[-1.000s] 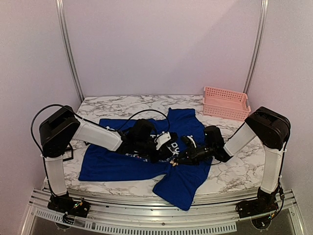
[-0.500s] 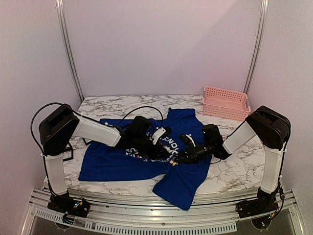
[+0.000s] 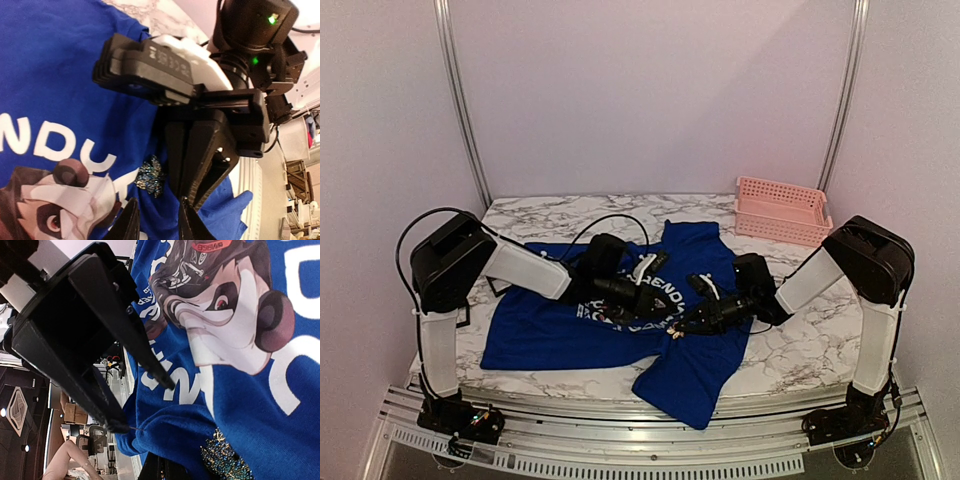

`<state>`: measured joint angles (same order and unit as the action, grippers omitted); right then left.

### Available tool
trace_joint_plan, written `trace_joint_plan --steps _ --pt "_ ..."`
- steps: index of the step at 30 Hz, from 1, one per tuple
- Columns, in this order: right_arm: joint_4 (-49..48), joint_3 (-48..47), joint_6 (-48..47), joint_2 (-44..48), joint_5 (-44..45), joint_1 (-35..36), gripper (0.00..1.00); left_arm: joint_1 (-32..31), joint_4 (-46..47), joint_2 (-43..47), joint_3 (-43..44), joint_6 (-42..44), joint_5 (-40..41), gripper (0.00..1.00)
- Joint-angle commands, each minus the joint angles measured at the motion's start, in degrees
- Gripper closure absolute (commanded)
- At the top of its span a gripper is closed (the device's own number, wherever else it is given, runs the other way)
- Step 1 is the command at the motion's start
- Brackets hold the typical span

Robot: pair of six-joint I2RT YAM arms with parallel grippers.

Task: Pin the brooch onto the clothing
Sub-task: Cross the brooch on the flattened clothing.

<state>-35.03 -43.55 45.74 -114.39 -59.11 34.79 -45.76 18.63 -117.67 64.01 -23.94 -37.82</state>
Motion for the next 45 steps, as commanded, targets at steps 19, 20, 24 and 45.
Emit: trace_joint_plan --steps 19,20,24,45 --pt "3.8 -0.1 -2.5 -1.0 2.4 -0.7 1.0 -3.2 1.1 0.3 -4.9 4.6 -1.0 0.69" --pt "3.7 -0.1 -2.7 -0.9 2.2 -0.7 1.0 -3.2 0.3 0.4 -5.0 5.3 -0.9 0.71" --pt "3.8 -0.1 -3.6 -0.6 2.0 -0.7 1.0 -3.1 -0.3 0.4 -4.8 6.1 -1.0 0.81" --pt "-5.2 0.8 0.1 -1.7 -1.7 -0.7 1.0 -4.1 9.3 -1.4 -4.8 -0.7 -8.3 0.81"
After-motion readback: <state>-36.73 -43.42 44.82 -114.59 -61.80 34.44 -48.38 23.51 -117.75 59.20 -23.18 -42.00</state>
